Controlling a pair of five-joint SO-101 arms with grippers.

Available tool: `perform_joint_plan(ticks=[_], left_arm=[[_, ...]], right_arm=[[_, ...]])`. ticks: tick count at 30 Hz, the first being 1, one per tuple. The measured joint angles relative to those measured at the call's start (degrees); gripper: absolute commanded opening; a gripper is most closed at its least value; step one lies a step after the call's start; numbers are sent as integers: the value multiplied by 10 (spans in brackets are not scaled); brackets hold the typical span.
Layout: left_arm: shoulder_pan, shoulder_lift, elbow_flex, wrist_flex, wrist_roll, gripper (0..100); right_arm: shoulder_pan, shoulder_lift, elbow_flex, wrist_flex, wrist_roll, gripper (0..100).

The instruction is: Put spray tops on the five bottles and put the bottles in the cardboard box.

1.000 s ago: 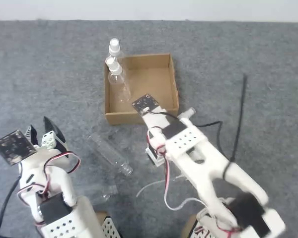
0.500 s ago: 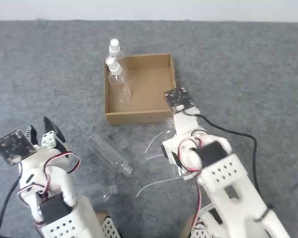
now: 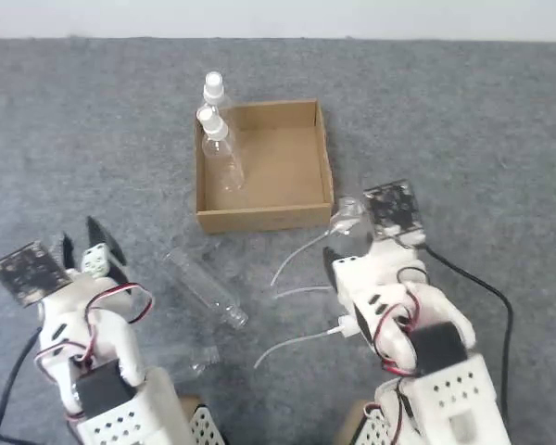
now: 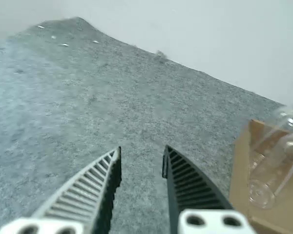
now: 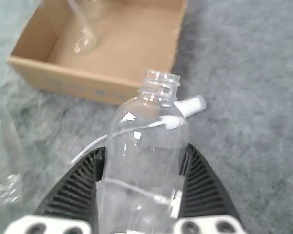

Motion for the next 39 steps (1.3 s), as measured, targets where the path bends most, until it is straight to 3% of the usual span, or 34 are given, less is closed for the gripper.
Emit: perform_joint_plan(ticks=[5, 23, 30, 39], left_arm=[[51, -2, 12, 0, -41, 130], [90, 0, 18, 0, -55, 130], [115, 0, 18, 0, -58, 130], [171, 0, 18, 0, -120, 130]], right_arm=[[55, -91, 43, -29, 0, 6], [224, -299, 218, -208, -1, 6], [258, -302, 258, -273, -1, 6], [269, -302, 273, -288, -33, 6]])
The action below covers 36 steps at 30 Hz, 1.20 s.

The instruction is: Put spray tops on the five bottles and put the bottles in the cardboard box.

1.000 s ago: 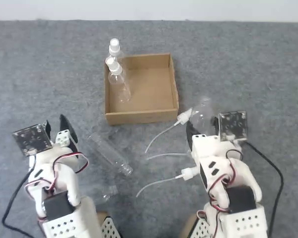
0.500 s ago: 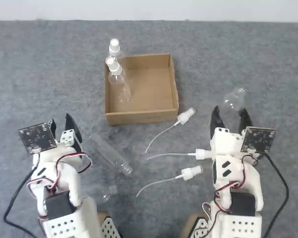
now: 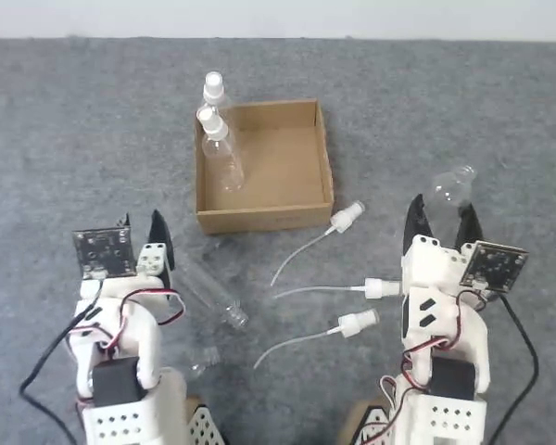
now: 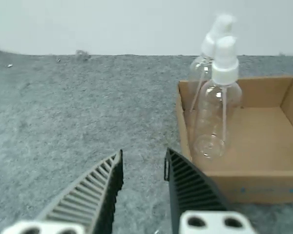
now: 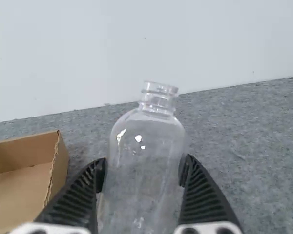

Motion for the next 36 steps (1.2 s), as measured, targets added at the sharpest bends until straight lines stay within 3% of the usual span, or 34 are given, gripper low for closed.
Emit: perform_joint_plan(ticks=[14, 24, 36], left_arm=[[100, -1, -84, 20, -42, 130], [262, -6, -127, 95, -92, 130], [433, 39, -127, 101, -92, 130]], right_arm=[[39, 0, 11, -15, -4, 6], [62, 0, 16, -53, -4, 6], [83, 0, 16, -67, -21, 6]])
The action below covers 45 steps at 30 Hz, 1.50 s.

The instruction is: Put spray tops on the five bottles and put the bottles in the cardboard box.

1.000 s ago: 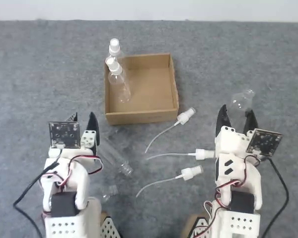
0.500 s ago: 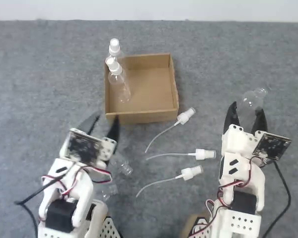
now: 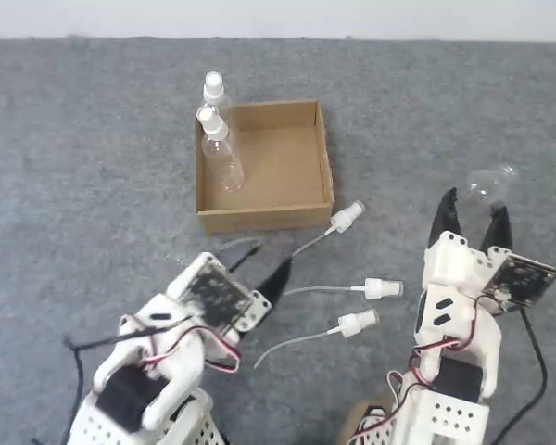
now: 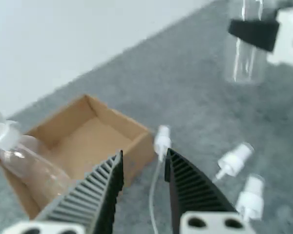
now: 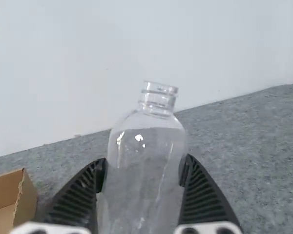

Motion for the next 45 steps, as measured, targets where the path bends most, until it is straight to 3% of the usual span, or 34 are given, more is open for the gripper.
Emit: perform_joint_plan(ticks=[10, 23, 29, 36, 45], left_arm=[[98, 215, -6, -33, 12, 196], [107, 427, -41, -131, 40, 200], [121, 548, -113, -134, 40, 200], [203, 715, -183, -134, 41, 196], [209, 852, -249, -134, 44, 195]], right_arm=[[11, 0, 0, 0, 0, 6], [60, 0, 0, 0, 0, 6], [94, 0, 0, -31, 0, 6], [108, 0, 0, -33, 0, 6], [107, 0, 0, -33, 0, 6]])
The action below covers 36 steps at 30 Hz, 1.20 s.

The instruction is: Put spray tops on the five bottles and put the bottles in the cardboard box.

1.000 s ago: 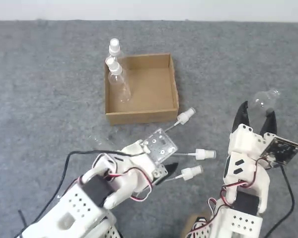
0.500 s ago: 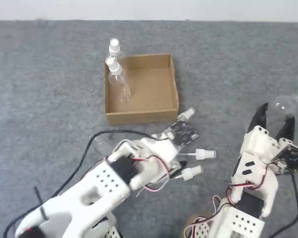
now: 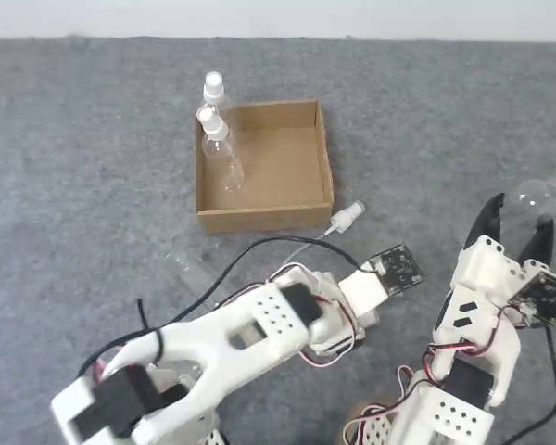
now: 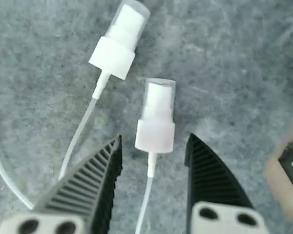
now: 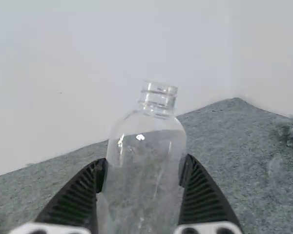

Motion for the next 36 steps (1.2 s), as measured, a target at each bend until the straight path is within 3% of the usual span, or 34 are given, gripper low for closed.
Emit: perform_joint_plan(ticks=[4, 20, 29, 36], left_arm=[[3, 47, -31, 0, -2, 193], [4, 89, -67, 6, 1, 11], [-29, 89, -147, 142, 0, 12], [-80, 89, -154, 171, 0, 24]], right_arm=[[0, 0, 0, 0, 0, 6], [0, 0, 0, 0, 0, 6], [0, 0, 0, 0, 0, 6], [0, 0, 0, 0, 0, 6]])
